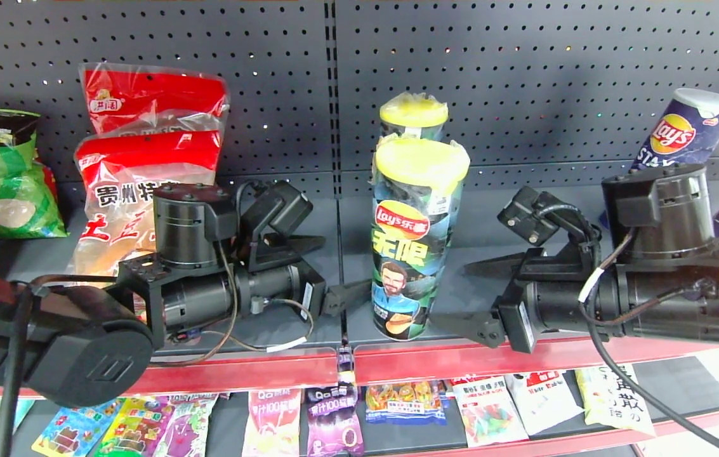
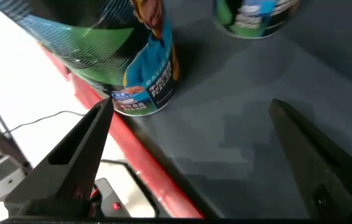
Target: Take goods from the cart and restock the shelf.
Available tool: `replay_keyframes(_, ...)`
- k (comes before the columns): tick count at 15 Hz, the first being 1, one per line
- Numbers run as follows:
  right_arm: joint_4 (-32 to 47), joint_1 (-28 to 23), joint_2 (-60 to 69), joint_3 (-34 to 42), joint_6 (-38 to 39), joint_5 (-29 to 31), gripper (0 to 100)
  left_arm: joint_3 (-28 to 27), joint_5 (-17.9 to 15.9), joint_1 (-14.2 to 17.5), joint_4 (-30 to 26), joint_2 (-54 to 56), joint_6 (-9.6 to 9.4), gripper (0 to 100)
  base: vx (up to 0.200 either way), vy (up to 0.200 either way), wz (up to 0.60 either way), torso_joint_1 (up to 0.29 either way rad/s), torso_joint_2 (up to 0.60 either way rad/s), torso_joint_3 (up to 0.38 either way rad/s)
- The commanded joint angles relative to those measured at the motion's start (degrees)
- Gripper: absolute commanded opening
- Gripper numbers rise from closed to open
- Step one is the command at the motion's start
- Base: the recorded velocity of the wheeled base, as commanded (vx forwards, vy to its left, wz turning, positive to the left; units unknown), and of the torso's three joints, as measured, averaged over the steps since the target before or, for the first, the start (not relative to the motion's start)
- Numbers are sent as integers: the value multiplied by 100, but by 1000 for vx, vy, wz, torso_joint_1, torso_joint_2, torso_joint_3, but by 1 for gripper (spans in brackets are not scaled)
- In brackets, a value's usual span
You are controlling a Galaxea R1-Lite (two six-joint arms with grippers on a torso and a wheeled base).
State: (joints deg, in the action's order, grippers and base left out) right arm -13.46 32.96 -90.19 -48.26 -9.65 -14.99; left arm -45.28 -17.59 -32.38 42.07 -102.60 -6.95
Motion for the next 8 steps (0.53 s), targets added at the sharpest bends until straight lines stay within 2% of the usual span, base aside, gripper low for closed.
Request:
replay_keyframes(1, -8, -18, -52, -34, -1, -3, 100, 1, -7, -5, 3, 3, 1, 100, 0, 0, 0, 0, 0, 0)
replay_keyframes(8, -16, -150, -87, -60, -1, -12, 100, 1, -43, -14, 3, 12, 1, 100, 0, 0, 0, 0, 0, 0)
